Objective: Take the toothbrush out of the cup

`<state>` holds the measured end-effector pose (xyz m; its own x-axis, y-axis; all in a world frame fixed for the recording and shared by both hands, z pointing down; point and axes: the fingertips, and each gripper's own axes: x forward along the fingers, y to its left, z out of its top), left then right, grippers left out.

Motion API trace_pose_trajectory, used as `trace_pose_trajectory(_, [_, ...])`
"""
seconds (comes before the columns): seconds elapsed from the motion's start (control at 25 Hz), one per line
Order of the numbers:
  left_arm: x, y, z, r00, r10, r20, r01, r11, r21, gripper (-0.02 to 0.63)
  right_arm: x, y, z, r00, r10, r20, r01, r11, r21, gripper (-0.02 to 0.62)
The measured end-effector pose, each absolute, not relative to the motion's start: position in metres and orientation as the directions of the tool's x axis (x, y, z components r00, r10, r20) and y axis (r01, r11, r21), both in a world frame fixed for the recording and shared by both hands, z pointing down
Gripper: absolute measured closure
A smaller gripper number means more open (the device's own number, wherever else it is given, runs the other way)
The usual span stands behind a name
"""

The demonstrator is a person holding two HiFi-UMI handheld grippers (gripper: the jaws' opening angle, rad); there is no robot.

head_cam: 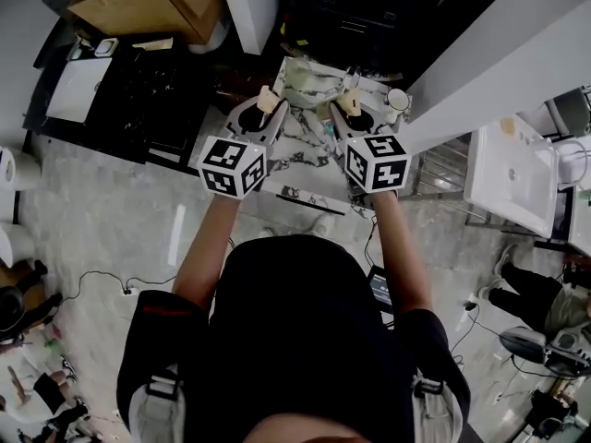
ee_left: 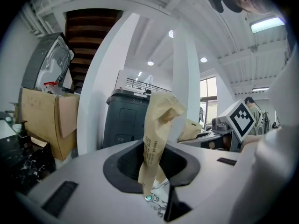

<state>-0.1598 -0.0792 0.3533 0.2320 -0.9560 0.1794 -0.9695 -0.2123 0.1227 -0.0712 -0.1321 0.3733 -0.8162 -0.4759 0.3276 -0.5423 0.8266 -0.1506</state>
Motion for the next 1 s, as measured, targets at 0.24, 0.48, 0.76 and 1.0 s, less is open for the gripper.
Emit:
trace_pose_trajectory(0.24, [-0.169, -0.059, 0.346, 0.28, -0.946, 0.16, -0.958, -0.264, 0.114, 0.515, -0.083, -0.106, 0.367, -0.798, -0.508, 0.323, -0.571, 0.81, -0.136, 0.522])
trace_pose_trajectory(0.48, [-0.179, -0.035, 0.345, 0.317, -0.937, 0.147, -0.946, -0.301, 0.121, 0.515, -0.093, -0.077, 0.365, -0.779, -0.539, 0.32, -0.598, 0.792, -0.124, 0.523])
trace_pose_trajectory(0.76, [-0.19, -0.003, 0.345, 0.349, -0.927, 0.135, -0.934, -0.332, 0.128, 0.515, -0.105, -0.042, 0.364, -0.762, -0.566, 0.316, -0.623, 0.774, -0.113, 0.523])
trace_pose_trajectory(1.0, [-0.204, 0.022, 0.349, 0.36, -0.923, 0.138, -0.93, -0.342, 0.138, 0.515, -0.118, -0.018, 0.365, -0.748, -0.588, 0.308, -0.643, 0.758, -0.112, 0.525])
